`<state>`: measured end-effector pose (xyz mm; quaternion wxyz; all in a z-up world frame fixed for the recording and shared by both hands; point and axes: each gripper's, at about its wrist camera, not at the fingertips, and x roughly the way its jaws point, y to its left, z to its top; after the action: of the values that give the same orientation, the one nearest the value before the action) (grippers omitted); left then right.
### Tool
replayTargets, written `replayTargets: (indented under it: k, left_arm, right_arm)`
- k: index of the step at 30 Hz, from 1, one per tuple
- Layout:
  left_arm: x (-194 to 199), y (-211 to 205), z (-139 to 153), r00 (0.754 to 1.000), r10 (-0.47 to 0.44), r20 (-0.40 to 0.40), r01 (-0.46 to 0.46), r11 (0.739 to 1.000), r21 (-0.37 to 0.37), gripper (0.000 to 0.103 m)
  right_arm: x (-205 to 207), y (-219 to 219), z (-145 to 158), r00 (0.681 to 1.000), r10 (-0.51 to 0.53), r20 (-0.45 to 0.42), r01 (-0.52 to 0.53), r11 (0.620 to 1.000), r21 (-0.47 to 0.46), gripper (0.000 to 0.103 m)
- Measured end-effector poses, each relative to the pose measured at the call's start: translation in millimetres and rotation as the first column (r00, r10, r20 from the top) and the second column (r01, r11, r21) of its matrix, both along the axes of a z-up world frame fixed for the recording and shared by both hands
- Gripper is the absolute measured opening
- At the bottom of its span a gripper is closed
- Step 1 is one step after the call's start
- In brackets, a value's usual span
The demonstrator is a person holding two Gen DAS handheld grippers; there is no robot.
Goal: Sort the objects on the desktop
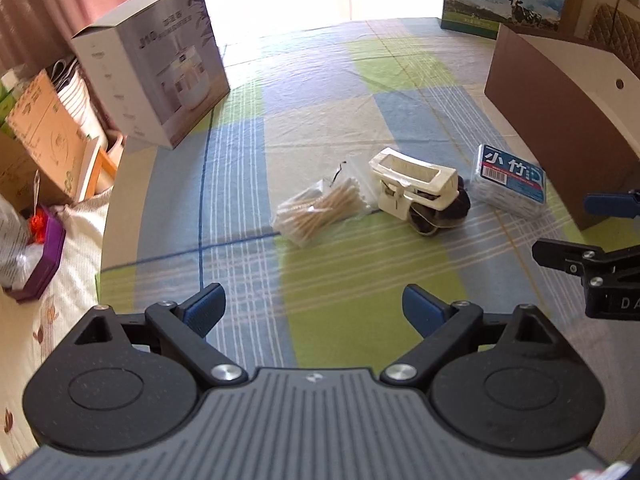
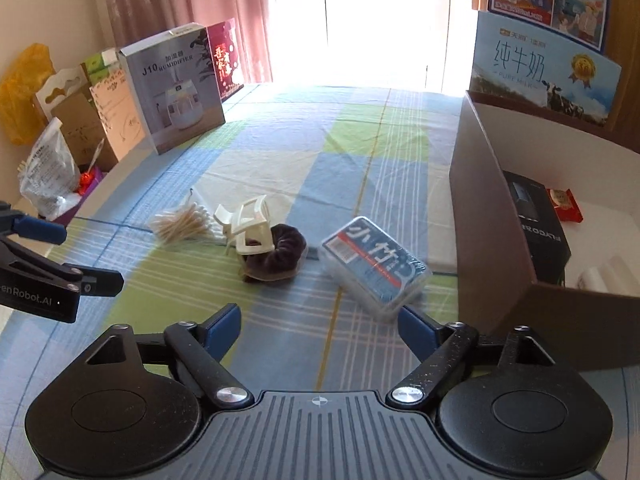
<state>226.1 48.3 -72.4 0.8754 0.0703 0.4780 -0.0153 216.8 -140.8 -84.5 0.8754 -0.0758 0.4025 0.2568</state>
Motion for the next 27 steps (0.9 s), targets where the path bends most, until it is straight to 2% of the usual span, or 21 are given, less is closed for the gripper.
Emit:
replayTargets:
  k: [4, 11, 18, 21, 22, 23, 27]
  left_arm:
    - [18, -1, -8, 0.996, -0.085, 0.020, 0.084, 0.996, 0.039, 0.090]
    - [47, -5, -21, 0.976, -0.212, 0.038, 0.207, 0.973, 0.103, 0.088]
    - [65, -12, -39, 0.934, -0.354, 0.034, 0.346, 0.926, 0.150, 0.075]
    - [72, -12, -47, 0.925, -0.379, 0.012, 0.373, 0.916, 0.148, 0.052]
    - [74, -11, -50, 0.928, -0.372, 0.000, 0.369, 0.919, 0.138, 0.033]
    - [75, -8, -52, 0.932, -0.363, -0.006, 0.361, 0.924, 0.128, 0.027]
    - [73, 8, -44, 0.955, -0.296, 0.001, 0.295, 0.953, 0.070, 0.013]
  right_arm:
    - [11, 5, -5, 1.000, -0.006, -0.003, 0.006, 1.000, -0.015, 0.082]
    - [26, 11, -9, 1.000, -0.017, -0.006, 0.017, 0.999, -0.044, 0.082]
    - [38, 20, -12, 1.000, -0.011, 0.004, 0.011, 0.997, -0.071, 0.082]
    - [42, 22, -14, 1.000, -0.002, 0.011, 0.003, 0.996, -0.089, 0.082]
    - [43, 23, -15, 1.000, 0.003, 0.015, -0.002, 0.995, -0.098, 0.082]
    - [45, 24, -16, 1.000, 0.009, 0.017, -0.007, 0.994, -0.106, 0.082]
    - [49, 31, -20, 0.998, 0.054, 0.035, -0.048, 0.986, -0.158, 0.082]
